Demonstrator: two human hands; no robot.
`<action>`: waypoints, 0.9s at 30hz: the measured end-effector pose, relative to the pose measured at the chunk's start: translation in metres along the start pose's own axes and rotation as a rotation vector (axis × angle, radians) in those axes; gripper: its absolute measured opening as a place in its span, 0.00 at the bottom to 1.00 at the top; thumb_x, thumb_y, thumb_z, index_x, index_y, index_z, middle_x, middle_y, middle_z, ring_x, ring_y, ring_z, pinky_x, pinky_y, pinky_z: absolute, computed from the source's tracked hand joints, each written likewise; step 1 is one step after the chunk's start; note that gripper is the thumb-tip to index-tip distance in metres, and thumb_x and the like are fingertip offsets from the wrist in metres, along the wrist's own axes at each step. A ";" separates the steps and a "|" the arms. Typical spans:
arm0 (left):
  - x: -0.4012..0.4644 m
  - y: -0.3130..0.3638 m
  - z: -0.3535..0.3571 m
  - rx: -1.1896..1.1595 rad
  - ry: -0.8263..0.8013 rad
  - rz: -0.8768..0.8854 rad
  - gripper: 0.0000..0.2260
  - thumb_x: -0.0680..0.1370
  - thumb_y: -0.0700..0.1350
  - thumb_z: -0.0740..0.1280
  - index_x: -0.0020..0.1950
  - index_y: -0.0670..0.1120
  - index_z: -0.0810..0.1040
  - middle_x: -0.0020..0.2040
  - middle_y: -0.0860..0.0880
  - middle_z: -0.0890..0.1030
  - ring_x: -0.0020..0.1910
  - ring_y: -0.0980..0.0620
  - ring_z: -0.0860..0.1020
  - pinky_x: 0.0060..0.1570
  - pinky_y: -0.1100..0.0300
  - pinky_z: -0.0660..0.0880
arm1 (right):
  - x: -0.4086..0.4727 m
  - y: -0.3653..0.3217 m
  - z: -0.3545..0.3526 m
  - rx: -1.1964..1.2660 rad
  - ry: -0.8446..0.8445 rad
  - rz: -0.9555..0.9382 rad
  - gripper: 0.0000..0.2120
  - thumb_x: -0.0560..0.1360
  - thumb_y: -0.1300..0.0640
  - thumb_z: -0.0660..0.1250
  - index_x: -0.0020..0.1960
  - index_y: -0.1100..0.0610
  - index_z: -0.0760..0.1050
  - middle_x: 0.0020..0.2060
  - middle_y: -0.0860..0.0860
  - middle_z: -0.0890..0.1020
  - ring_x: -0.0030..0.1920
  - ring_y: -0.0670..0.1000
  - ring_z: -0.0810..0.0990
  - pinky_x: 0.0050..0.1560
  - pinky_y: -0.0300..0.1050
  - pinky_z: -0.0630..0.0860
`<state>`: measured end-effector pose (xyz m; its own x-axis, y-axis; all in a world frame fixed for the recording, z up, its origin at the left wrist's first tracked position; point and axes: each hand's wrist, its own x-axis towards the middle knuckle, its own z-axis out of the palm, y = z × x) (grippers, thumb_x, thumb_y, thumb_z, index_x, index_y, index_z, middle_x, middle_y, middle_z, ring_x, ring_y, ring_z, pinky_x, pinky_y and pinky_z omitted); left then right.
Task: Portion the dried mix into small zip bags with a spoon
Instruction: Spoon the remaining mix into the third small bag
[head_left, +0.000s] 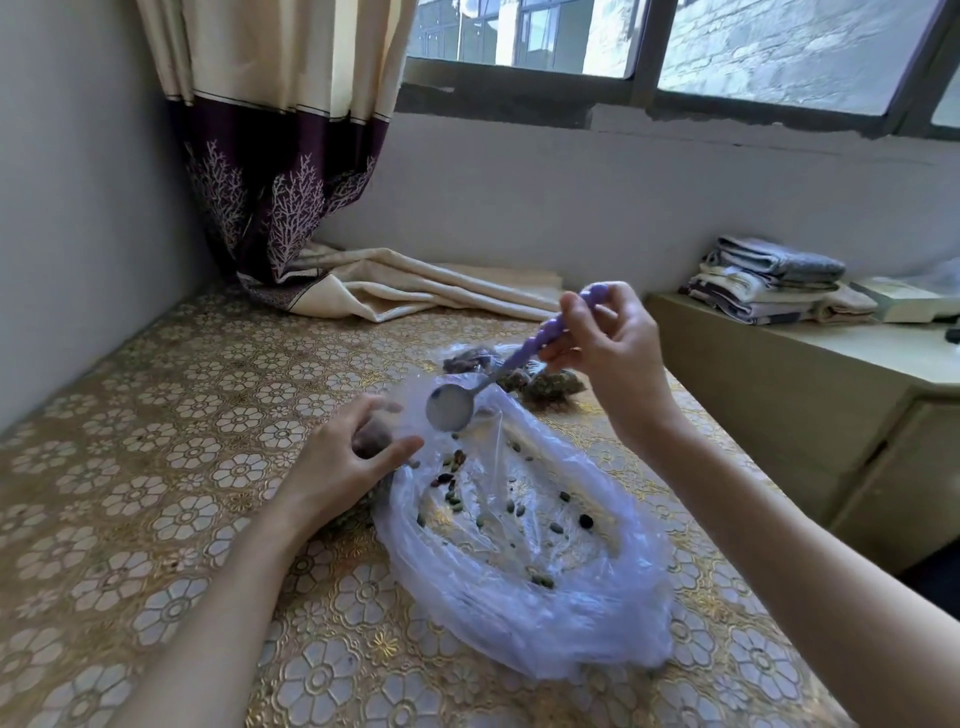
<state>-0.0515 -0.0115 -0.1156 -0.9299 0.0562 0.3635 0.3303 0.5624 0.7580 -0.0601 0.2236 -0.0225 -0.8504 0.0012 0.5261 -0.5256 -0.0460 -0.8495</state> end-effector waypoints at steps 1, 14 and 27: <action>0.000 0.000 0.001 0.007 0.000 0.001 0.22 0.65 0.62 0.67 0.56 0.57 0.73 0.44 0.60 0.77 0.42 0.68 0.76 0.37 0.72 0.69 | -0.003 0.004 -0.009 -0.001 0.018 0.013 0.06 0.80 0.63 0.58 0.44 0.59 0.66 0.31 0.54 0.80 0.31 0.54 0.81 0.29 0.40 0.76; 0.000 -0.004 0.007 0.074 0.029 0.022 0.20 0.66 0.62 0.66 0.54 0.55 0.74 0.44 0.54 0.79 0.44 0.63 0.77 0.38 0.69 0.70 | -0.040 0.027 -0.050 0.013 -0.262 0.285 0.05 0.78 0.60 0.60 0.44 0.60 0.69 0.31 0.55 0.80 0.31 0.53 0.78 0.29 0.41 0.73; 0.001 -0.006 0.010 0.090 0.048 0.041 0.19 0.68 0.61 0.66 0.54 0.53 0.75 0.44 0.52 0.81 0.44 0.59 0.78 0.42 0.65 0.72 | -0.042 0.035 -0.042 0.121 -0.463 0.494 0.07 0.75 0.57 0.62 0.48 0.62 0.70 0.35 0.55 0.82 0.34 0.51 0.81 0.35 0.39 0.78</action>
<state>-0.0564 -0.0066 -0.1256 -0.9063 0.0428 0.4205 0.3505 0.6323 0.6909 -0.0441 0.2636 -0.0762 -0.8781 -0.4741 0.0641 -0.0498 -0.0426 -0.9978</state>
